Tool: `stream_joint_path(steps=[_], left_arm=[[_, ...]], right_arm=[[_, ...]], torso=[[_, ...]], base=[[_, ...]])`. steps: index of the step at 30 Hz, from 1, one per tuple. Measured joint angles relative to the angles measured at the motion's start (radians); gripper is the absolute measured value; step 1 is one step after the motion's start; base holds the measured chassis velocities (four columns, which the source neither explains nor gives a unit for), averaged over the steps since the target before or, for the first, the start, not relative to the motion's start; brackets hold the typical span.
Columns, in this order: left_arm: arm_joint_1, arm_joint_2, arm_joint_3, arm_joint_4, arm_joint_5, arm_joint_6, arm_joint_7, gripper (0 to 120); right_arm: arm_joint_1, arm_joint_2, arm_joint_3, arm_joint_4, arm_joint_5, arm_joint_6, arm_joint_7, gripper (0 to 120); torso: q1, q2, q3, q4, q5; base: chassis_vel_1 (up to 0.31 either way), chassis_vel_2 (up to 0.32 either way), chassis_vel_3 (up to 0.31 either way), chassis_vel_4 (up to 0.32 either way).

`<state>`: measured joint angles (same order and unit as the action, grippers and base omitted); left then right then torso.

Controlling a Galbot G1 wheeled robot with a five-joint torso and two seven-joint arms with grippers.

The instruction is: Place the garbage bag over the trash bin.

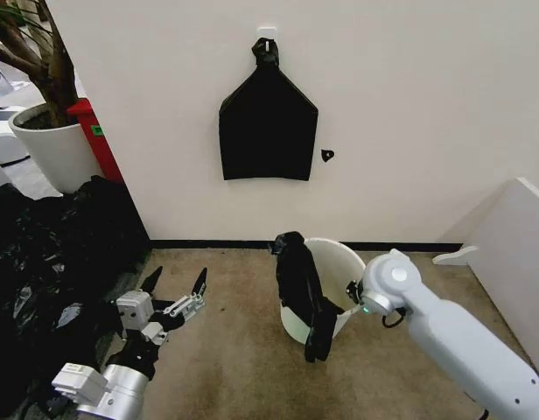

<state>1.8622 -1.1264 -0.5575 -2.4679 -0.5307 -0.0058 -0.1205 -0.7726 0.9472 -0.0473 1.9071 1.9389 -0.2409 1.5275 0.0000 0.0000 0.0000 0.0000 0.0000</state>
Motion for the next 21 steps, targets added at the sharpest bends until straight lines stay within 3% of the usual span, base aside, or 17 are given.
stream_joint_path(steps=[12, 21], left_arm=[[-0.001, 0.009, -0.003, 0.003, 0.015, -0.01, 0.007, 100], [-0.004, 0.011, -0.002, 0.001, 0.018, -0.015, 0.01, 100]], right_arm=[[-0.014, 0.034, -0.01, -0.046, -0.011, -0.017, -0.006, 0], [-0.043, 0.015, 0.006, -0.02, -0.017, -0.015, -0.007, 30]], torso=[[0.0, 0.0, 0.0, 0.0, -0.0001], [0.0, 0.0, 0.0, 0.0, 0.0]], base=[[0.0, 0.0, 0.0, 0.0], [0.0, 0.0, 0.0, 0.0]])
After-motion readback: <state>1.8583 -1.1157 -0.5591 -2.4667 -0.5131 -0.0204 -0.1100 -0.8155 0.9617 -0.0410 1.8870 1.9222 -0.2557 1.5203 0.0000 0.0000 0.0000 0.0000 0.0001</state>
